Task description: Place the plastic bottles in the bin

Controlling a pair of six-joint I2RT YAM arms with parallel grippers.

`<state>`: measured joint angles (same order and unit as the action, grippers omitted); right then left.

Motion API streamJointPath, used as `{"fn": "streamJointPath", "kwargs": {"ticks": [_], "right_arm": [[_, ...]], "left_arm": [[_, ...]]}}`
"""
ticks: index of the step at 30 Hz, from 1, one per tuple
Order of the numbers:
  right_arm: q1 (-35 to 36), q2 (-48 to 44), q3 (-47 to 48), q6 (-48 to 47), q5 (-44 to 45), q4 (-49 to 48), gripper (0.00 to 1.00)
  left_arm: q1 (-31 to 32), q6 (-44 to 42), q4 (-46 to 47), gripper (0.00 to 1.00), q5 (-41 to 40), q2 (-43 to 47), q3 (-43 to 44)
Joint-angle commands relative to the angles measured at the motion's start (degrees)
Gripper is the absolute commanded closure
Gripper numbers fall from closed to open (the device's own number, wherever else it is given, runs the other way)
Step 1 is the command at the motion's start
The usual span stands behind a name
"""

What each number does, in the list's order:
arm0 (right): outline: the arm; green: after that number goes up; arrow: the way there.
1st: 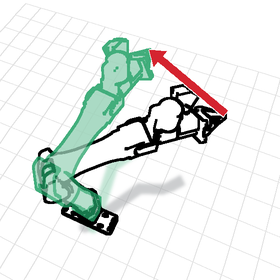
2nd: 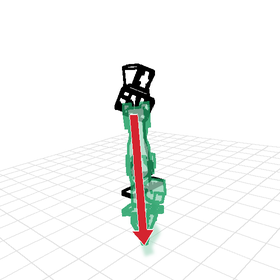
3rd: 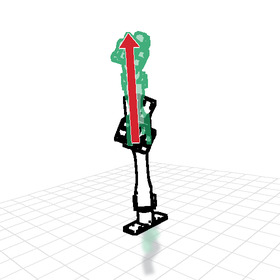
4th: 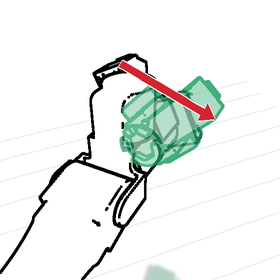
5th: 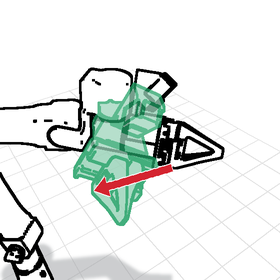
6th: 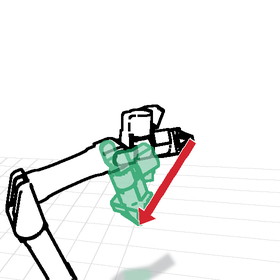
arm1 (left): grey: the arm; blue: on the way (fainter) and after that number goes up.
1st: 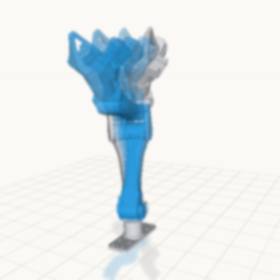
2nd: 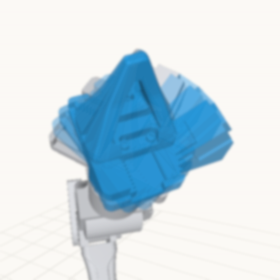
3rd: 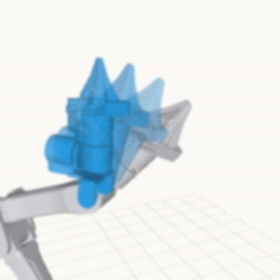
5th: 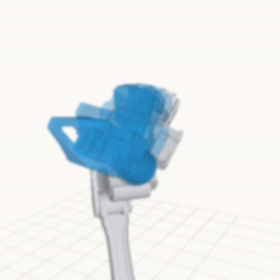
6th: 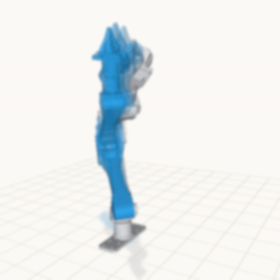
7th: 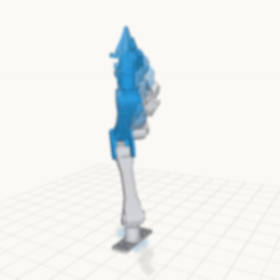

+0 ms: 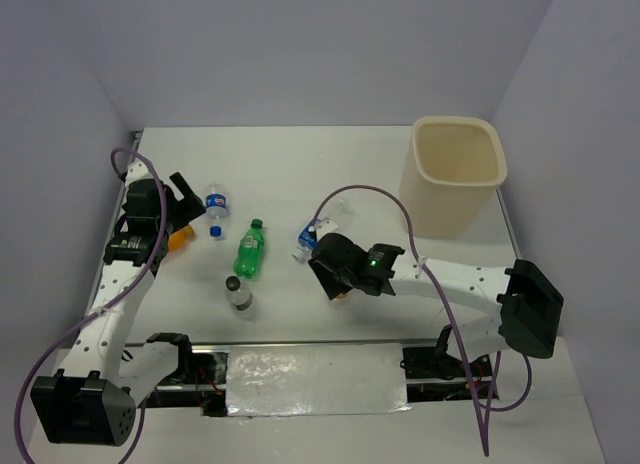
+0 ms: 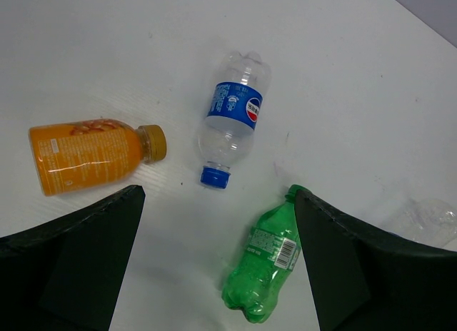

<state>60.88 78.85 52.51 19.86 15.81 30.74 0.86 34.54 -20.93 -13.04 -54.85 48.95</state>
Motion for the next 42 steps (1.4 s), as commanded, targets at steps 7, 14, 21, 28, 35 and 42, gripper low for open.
{"fn": "streamJointPath", "kwargs": {"ticks": [7, 14, 21, 28, 35, 42], "right_arm": [[-6.3, -5.5, 17.1, -1.9, 13.1, 8.8, 0.68], [-24.3, -12.8, 29.7, -7.3, 17.1, -0.9, 0.67], [-46.6, -12.5, 32.1, -6.7, 12.0, -2.1, 0.64], [-57.3, -7.5, 33.2, -6.3, 3.0, -0.5, 0.13], [-57.3, -8.0, 35.2, -8.0, -0.8, -0.2, 0.01], [-48.2, -11.8, 35.6, -11.6, 4.3, 1.8, 0.0]], "left_arm": [[-0.3, -0.4, 0.7, 0.01, -1.1, 0.7, 1.3], [-0.3, -1.0, 0.1, 0.01, -2.3, 1.0, 1.5], [-0.3, -0.9, -0.7, 0.01, -3.6, 0.4, 2.1], [-0.3, -0.4, -0.6, 0.01, -5.8, -1.2, 3.0], [-0.4, 0.9, -0.9, 0.01, -4.6, -3.0, 3.9], [-0.3, 1.1, -3.1, 0.01, -6.6, -4.0, 5.0]]}}
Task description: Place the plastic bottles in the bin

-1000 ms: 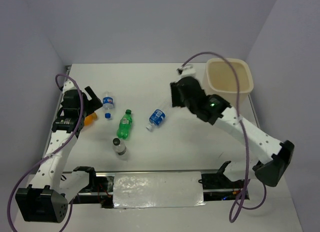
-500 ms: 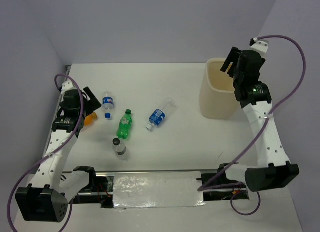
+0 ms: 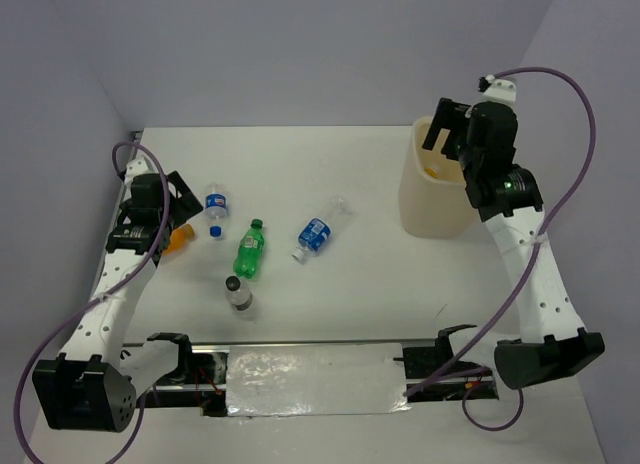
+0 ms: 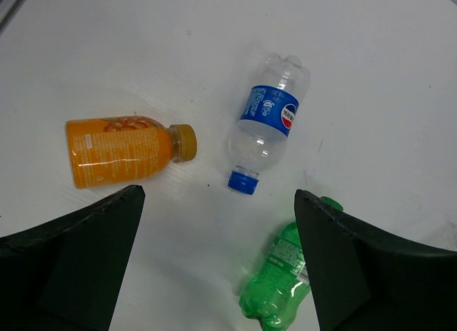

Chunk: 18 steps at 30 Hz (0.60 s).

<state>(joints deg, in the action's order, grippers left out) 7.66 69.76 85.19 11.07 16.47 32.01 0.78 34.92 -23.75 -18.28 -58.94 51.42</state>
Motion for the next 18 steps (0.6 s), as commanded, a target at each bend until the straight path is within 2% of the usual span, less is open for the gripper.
{"fn": "streamJointPath", "kwargs": {"ticks": [1, 5, 7, 10, 12, 15, 18], "right_arm": [[10.8, -2.7, 3.1, -3.9, 5.6, 0.6, 0.0], [21.4, -0.5, 2.7, 0.2, 10.2, 0.9, 0.0], [27.5, 1.0, 0.9, 4.0, 15.8, 0.2, 0.0], [34.1, 5.5, -1.4, 8.3, 17.9, -1.6, 0.0], [35.7, 9.3, -3.1, 15.2, 16.9, -2.6, 0.0], [36.3, 14.4, -7.7, 21.6, 9.4, -9.0, 0.0], [36.2, 20.5, -10.0, 30.9, 8.4, -10.9, 0.0]], "left_arm": [[-0.2, 0.8, -0.1, 0.01, -1.1, 0.2, 2.1], [-0.2, 1.0, 0.5, 0.01, 0.0, 1.0, 0.8], [-0.3, 0.9, -0.5, 0.01, -0.8, 1.3, 0.4], [-0.3, 1.3, -1.6, 0.01, -2.2, 2.1, -0.1], [-0.2, 1.5, -1.3, 0.01, -1.9, 3.4, -0.8], [-0.3, 1.0, 0.1, 0.01, -1.3, 5.1, -2.3], [-0.2, 1.1, 0.5, 0.01, -1.1, 6.1, -3.1]]}}
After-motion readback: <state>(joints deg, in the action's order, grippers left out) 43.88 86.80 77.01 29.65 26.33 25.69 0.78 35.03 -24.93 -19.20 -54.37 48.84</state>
